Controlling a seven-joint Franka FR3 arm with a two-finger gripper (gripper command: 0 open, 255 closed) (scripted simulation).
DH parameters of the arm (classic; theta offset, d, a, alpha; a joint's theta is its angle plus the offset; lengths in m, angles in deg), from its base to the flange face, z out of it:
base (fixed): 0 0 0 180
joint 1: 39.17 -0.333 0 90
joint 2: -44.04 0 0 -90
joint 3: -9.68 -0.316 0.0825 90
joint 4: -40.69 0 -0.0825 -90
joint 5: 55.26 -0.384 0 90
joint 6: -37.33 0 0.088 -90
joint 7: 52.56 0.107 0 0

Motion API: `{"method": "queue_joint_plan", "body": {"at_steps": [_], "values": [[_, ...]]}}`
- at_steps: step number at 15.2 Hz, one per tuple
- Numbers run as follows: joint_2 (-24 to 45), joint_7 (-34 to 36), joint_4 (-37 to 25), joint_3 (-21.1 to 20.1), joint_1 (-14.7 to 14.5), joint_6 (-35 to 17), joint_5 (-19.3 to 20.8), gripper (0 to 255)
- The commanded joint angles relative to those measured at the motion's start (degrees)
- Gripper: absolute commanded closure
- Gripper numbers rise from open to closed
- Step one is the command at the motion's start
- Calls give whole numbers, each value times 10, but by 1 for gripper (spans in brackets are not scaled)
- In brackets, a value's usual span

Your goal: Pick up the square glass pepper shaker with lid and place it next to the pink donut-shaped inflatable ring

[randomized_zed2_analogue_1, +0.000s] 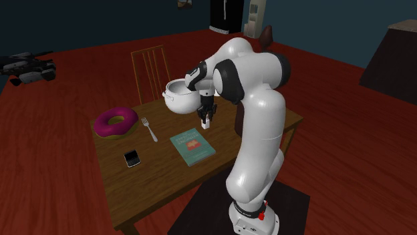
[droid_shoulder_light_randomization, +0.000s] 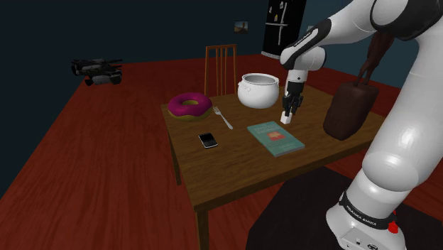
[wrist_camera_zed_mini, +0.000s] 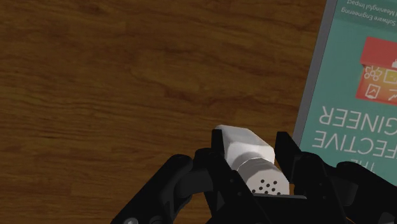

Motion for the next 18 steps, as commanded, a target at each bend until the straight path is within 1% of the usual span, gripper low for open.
{"method": "queue_joint_plan", "body": {"at_steps": [1,5,18], "values": [[0,0,0,0,0,0,0,255],[0,0,0,0,0,0,0,255],[-50,25,-50,0,-3,94,26,255]]}}
